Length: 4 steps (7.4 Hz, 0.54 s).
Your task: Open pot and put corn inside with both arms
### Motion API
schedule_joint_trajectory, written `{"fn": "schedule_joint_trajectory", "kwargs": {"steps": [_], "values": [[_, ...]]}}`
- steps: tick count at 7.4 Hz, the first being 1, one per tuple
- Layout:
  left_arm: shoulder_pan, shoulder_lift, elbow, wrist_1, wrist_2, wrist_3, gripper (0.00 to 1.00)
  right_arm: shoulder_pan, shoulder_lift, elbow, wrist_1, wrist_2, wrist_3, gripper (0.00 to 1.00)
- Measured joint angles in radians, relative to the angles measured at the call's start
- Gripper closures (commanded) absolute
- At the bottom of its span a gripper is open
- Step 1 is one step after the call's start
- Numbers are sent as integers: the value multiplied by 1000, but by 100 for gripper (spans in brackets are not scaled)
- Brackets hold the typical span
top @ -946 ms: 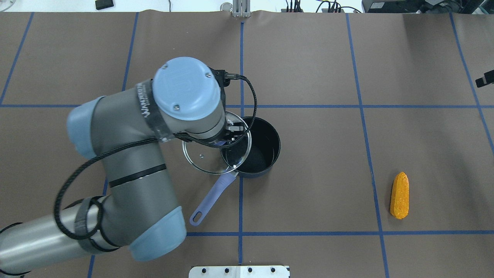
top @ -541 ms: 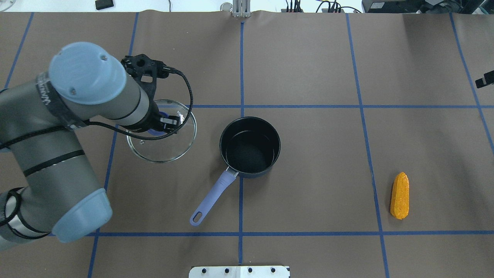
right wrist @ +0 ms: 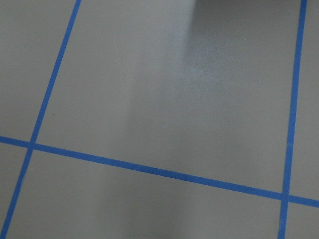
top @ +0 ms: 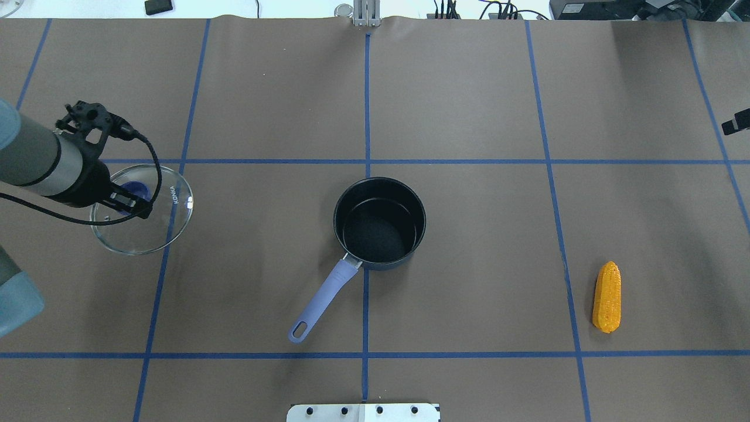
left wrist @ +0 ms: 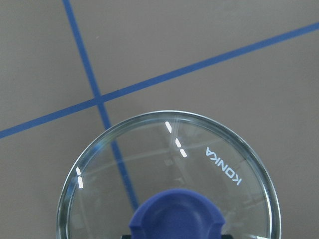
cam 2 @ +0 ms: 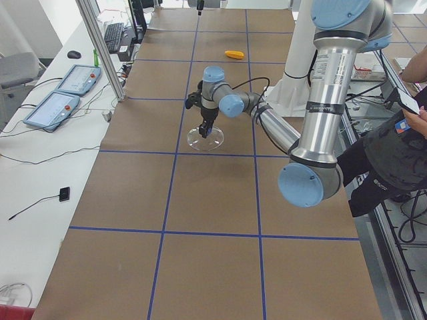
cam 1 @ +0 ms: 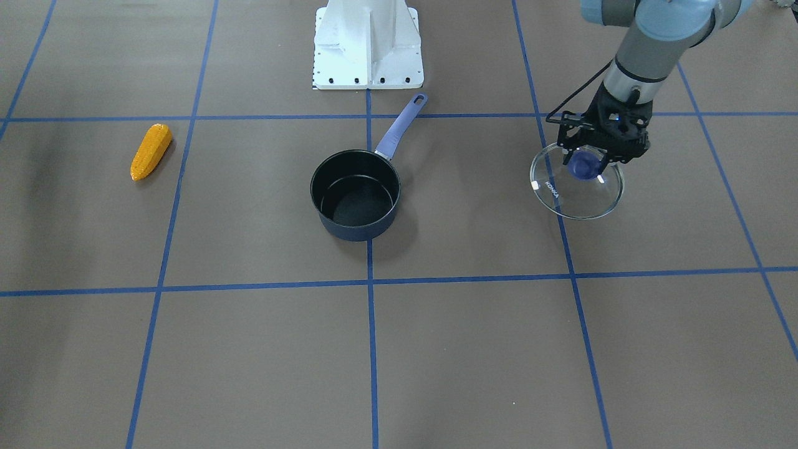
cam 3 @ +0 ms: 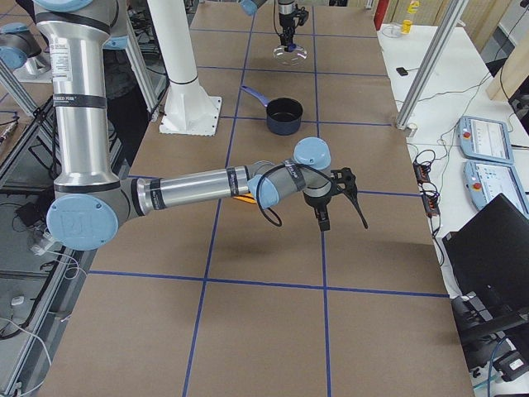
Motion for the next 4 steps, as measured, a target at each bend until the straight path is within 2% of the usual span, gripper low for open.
{"fn": "schedule_joint_trajectory", "kwargs": {"steps": [2,4], "values": [[-17,157,26,-171,-37,100,78,-3,-2,0,0,-8,0,0],[-19,262,111,-395,-74,129,78,-5,-4,0,0,-14,0,0]]}}
